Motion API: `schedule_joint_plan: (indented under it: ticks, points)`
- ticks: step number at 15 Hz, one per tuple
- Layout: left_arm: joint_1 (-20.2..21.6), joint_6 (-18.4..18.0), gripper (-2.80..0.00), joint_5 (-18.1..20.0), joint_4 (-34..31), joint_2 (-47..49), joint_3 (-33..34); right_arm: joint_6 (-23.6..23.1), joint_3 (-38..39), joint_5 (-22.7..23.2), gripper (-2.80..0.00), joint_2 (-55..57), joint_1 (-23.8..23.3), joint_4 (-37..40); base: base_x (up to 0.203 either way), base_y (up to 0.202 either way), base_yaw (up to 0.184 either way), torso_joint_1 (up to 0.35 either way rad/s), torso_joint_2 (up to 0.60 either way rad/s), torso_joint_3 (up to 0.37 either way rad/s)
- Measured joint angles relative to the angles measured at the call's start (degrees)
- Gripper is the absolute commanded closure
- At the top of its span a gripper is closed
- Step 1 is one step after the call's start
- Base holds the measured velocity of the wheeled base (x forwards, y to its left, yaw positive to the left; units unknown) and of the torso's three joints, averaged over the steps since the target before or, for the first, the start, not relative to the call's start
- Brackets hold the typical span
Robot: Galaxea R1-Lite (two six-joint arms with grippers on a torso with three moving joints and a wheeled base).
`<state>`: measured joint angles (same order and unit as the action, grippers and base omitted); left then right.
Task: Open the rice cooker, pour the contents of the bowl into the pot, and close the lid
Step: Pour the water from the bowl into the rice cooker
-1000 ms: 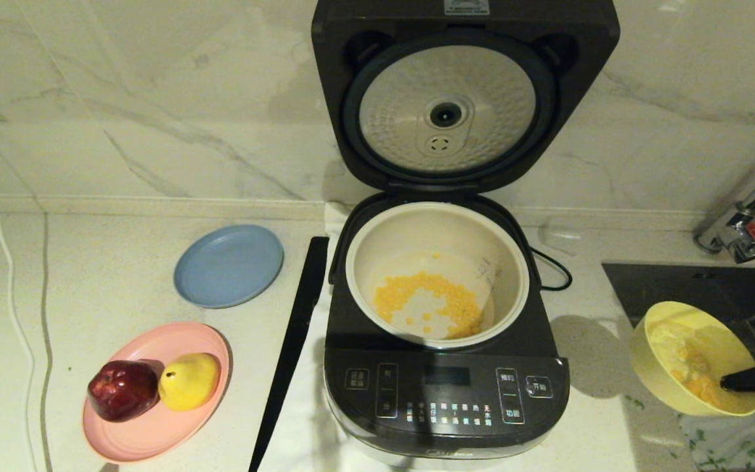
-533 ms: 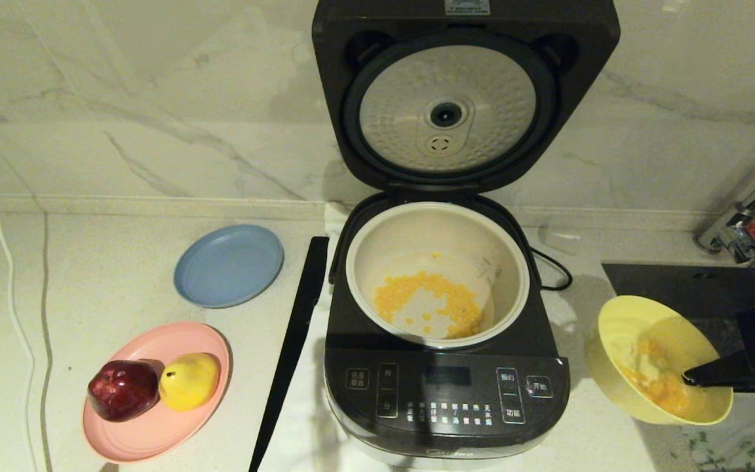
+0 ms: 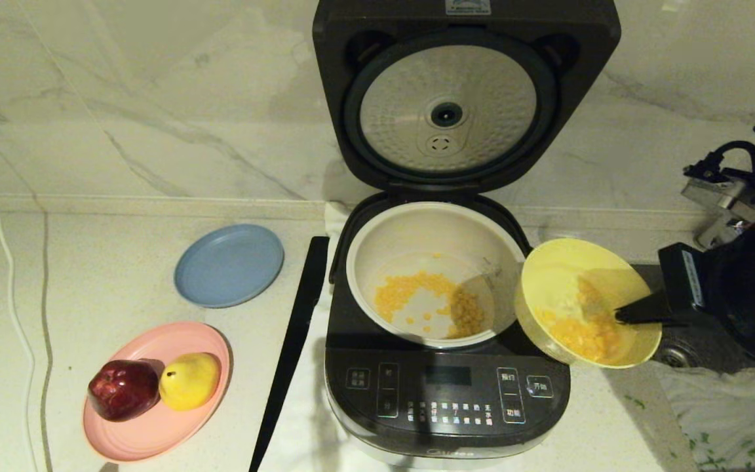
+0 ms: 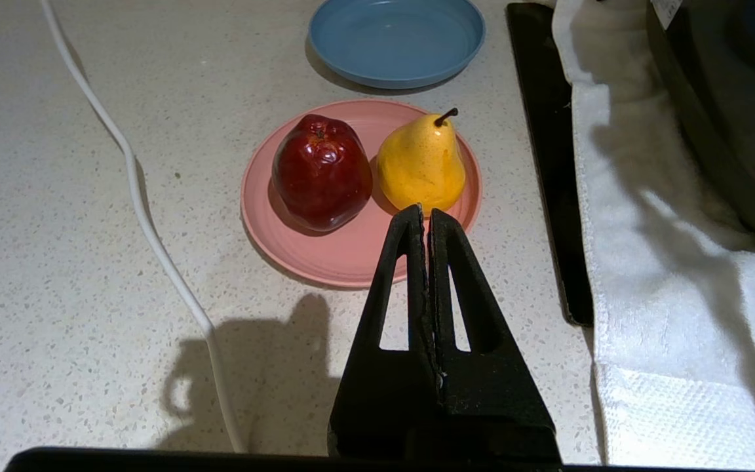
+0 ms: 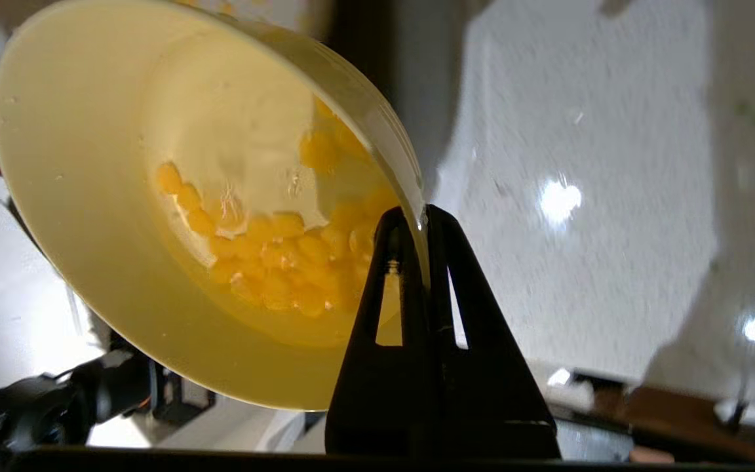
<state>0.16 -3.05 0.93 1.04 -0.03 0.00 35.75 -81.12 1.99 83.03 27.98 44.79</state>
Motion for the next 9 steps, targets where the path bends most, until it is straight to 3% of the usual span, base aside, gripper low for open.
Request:
schedule_joint_plan:
  ticks: [4,9]
  points:
    - [0.0,0.0,0.00,0.0,0.0,0.0,0.0,1.8,-7.7,-8.3,0.00,4.2,6.9,-0.7,0.000,0.000,0.000,0.000,0.00,0.000]
    - [0.0,0.0,0.00,0.0,0.0,0.0,0.0,2.8,-18.6,-11.5,0.00,12.1,9.7,-0.8,0.000,0.000,0.000,0.000,0.00,0.000]
